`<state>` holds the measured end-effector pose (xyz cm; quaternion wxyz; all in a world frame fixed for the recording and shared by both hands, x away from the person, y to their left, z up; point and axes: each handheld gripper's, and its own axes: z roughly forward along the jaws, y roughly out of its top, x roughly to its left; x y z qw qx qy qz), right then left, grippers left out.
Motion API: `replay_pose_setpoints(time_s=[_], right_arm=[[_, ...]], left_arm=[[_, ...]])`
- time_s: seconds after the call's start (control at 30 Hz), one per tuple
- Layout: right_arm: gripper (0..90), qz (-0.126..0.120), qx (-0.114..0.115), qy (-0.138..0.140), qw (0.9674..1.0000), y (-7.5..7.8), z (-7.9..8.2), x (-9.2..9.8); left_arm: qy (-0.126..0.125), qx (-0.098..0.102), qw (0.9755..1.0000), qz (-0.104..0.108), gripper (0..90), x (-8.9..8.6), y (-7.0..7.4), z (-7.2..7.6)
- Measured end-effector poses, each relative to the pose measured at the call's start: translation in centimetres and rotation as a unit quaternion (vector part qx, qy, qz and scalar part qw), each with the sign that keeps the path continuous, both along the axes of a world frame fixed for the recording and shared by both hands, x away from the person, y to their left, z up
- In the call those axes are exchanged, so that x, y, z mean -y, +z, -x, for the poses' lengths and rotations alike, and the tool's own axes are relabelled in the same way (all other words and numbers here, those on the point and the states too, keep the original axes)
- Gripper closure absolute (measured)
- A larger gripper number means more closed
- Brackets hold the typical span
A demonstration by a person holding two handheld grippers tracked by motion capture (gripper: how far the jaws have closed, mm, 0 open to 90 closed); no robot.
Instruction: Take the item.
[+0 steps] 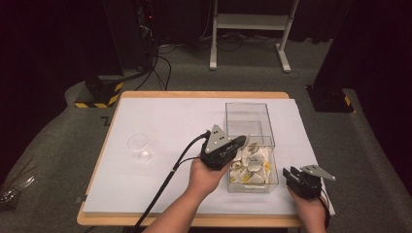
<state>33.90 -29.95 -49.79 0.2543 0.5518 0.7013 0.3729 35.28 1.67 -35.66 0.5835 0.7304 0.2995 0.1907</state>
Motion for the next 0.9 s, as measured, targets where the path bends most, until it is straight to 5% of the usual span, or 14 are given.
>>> replay_pose_setpoints(time_s=[0.9], right_arm=[[64.5, 0.000, 0.000, 0.000, 1.0000, 0.0, 0.0, 0.0]], left_arm=[[0.003, 0.021, 0.9996, 0.019, 90.0, -0.4, 1.8, -0.1]])
